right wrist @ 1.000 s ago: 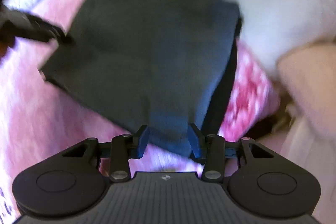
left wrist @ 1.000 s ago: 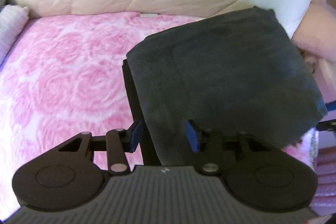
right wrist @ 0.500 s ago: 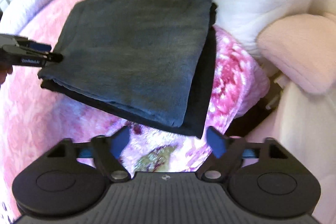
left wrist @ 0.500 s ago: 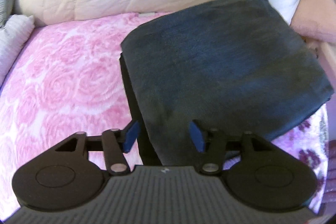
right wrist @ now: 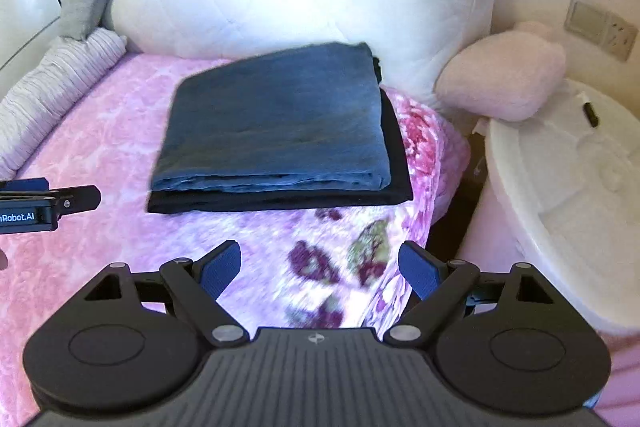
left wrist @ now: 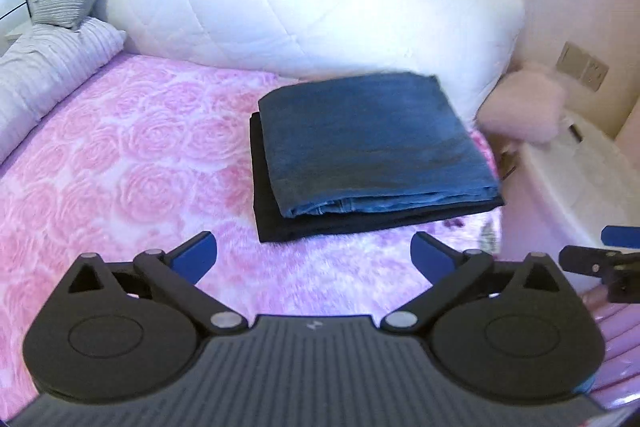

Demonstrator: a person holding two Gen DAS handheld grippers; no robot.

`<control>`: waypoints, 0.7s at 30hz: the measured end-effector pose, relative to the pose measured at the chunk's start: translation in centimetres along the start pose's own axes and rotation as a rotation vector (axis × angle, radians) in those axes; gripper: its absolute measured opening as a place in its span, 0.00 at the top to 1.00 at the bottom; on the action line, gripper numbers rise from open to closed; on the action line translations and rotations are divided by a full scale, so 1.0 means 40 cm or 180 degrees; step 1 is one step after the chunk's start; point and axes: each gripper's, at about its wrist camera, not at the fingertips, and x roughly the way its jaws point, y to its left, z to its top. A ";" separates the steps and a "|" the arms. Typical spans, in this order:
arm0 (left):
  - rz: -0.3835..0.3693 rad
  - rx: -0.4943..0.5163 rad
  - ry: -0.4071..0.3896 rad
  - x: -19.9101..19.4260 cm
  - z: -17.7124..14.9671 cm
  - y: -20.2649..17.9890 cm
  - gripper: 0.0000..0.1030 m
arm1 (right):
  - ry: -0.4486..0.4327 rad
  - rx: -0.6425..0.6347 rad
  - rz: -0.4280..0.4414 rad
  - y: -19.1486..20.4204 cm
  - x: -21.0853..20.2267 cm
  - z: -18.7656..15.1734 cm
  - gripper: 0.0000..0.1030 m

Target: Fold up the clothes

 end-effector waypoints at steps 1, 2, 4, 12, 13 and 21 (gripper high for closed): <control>-0.0002 -0.0022 -0.0037 -0.027 -0.012 -0.002 0.01 | -0.0025 0.0005 -0.0029 0.010 -0.023 -0.010 0.14; 0.0007 -0.0057 -0.0076 -0.056 -0.024 -0.004 0.01 | -0.0045 0.0016 -0.0062 0.020 -0.046 -0.019 0.14; -0.0024 -0.0166 -0.0098 -0.110 -0.045 -0.001 0.01 | -0.0050 0.0041 -0.0123 0.038 -0.094 -0.034 0.14; 0.0080 -0.0210 -0.0245 -0.294 -0.085 -0.013 0.01 | -0.0169 -0.0075 -0.0301 0.119 -0.273 -0.085 0.14; 0.0109 -0.0188 -0.0271 -0.312 -0.087 -0.016 0.01 | -0.0196 -0.0093 -0.0290 0.126 -0.285 -0.087 0.14; 0.0155 -0.0091 -0.0334 -0.404 -0.089 -0.039 0.01 | -0.0405 -0.0143 -0.0192 0.167 -0.367 -0.072 0.14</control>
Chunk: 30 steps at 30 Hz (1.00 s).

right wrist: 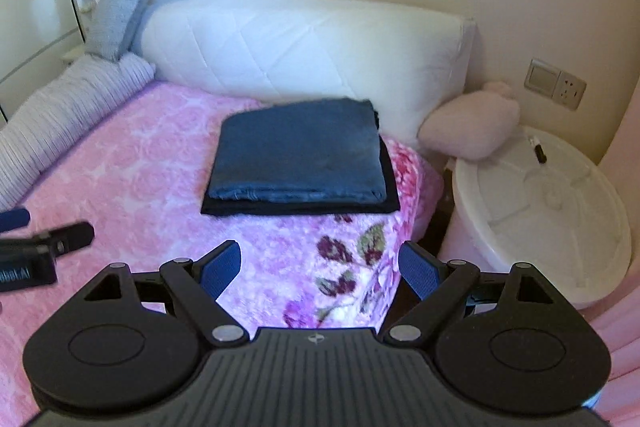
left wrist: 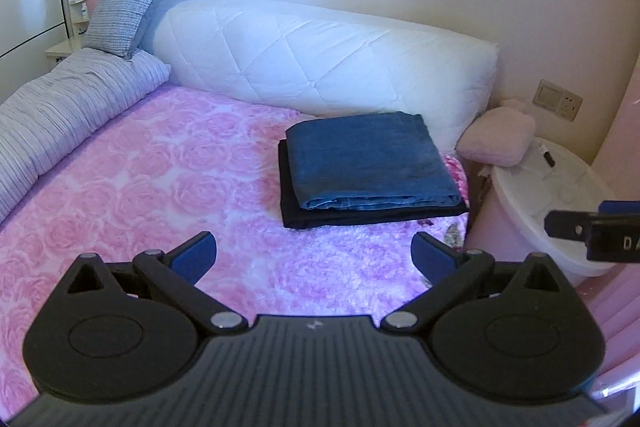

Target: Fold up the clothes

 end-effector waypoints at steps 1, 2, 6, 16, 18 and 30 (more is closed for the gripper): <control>-0.0008 0.0034 0.0003 -0.006 0.002 -0.006 0.01 | -0.0024 0.0015 0.0006 0.000 -0.009 0.004 0.14; -0.0018 0.0065 0.0006 -0.011 0.004 -0.012 0.01 | -0.0047 0.0030 0.0013 0.001 -0.019 0.007 0.14; -0.0086 0.0097 0.0017 -0.024 0.016 -0.029 0.01 | -0.0123 0.0077 -0.0014 -0.003 -0.051 0.013 0.14; -0.0161 0.0131 -0.0061 -0.049 0.035 -0.054 0.01 | -0.0142 0.0166 -0.0066 -0.004 -0.084 -0.004 0.14; -0.0157 0.0139 -0.0049 -0.052 0.035 -0.052 0.01 | -0.0140 0.0176 -0.0066 -0.001 -0.088 -0.009 0.14; -0.0030 0.0195 -0.0096 -0.063 0.033 -0.045 0.01 | -0.0133 0.0135 -0.0095 0.019 -0.104 -0.017 0.14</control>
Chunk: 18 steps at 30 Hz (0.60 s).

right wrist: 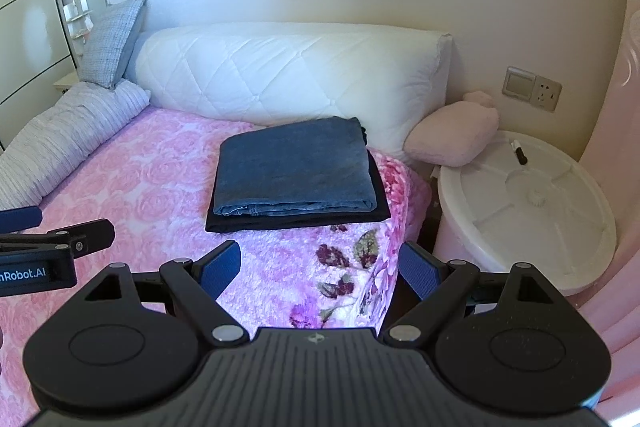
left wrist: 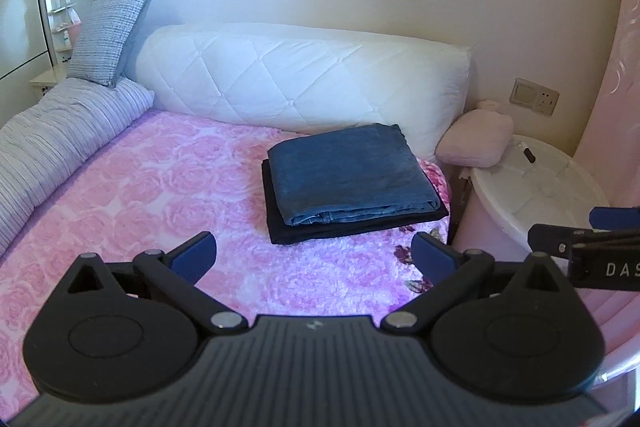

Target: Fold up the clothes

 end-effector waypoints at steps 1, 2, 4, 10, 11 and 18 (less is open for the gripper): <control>0.0010 0.0000 0.0005 0.001 0.000 0.000 0.01 | 0.0002 -0.0012 0.0002 0.002 0.000 0.001 0.14; 0.0019 -0.0001 0.0008 0.001 0.000 0.000 0.01 | 0.0004 -0.0022 0.0003 0.004 0.000 0.002 0.14; 0.0036 -0.0002 0.0014 0.002 0.000 0.001 0.01 | 0.0014 -0.0044 0.0007 0.008 0.000 0.003 0.14; 0.0051 -0.0006 0.0036 0.003 -0.002 -0.004 0.01 | 0.0038 -0.0089 0.0006 0.011 -0.003 0.004 0.14; 0.0052 -0.0007 0.0039 0.002 -0.003 -0.006 0.01 | 0.0041 -0.0093 0.0003 0.010 -0.004 0.005 0.14; 0.0061 -0.0019 0.0094 -0.002 -0.009 -0.023 0.01 | 0.0063 -0.0106 -0.0014 -0.001 -0.014 0.004 0.14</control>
